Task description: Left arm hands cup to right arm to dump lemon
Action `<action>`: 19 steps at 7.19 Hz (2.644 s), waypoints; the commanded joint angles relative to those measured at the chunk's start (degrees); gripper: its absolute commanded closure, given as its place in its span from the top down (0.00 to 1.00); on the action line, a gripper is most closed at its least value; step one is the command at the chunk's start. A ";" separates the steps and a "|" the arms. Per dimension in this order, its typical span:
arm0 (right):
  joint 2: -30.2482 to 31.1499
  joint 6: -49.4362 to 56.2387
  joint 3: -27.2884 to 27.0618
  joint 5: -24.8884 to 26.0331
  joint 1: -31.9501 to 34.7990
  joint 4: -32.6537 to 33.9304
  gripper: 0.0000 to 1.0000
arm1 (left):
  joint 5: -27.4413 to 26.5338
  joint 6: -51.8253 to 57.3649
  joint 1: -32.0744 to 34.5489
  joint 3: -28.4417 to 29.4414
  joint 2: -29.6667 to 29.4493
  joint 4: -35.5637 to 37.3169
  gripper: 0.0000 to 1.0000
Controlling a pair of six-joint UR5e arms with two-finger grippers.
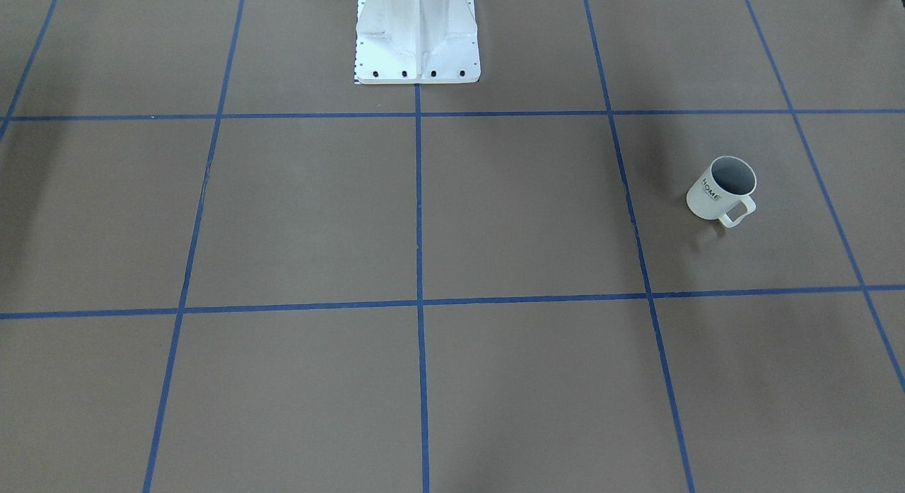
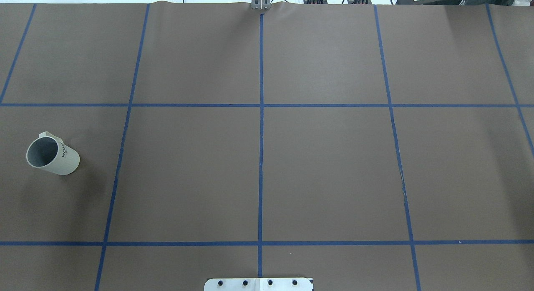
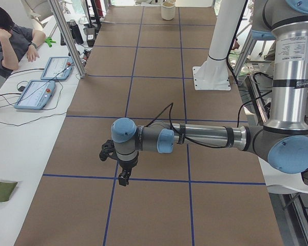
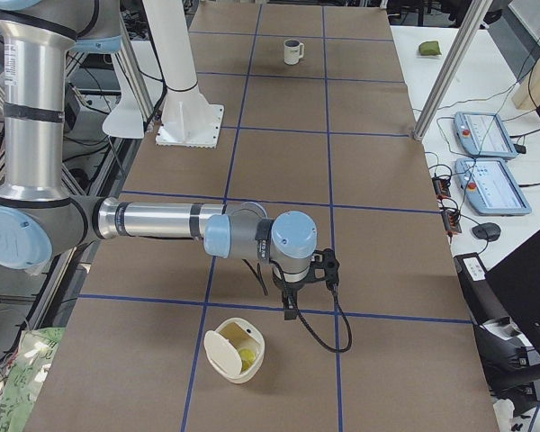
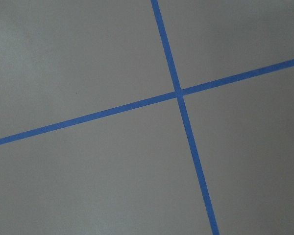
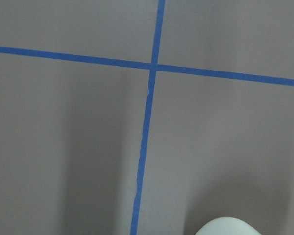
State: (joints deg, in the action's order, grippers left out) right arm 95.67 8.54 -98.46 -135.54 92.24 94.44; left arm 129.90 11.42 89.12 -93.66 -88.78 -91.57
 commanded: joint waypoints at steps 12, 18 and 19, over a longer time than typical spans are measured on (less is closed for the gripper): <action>-2.06 -5.29 0.46 -0.17 -1.89 -3.91 1.00 | 0.00 0.00 0.00 0.67 0.19 0.25 1.00; -1.62 -17.74 0.37 0.27 -1.80 -4.09 1.00 | -0.35 -0.08 0.00 0.76 0.19 0.25 1.00; -1.54 -17.68 0.37 0.27 -1.80 -4.09 1.00 | -0.35 -0.08 0.00 0.76 0.19 0.25 1.00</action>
State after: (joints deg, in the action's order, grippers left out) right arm 94.01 -7.15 -98.04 -135.29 90.43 90.40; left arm 129.56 11.34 89.12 -92.90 -88.59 -91.32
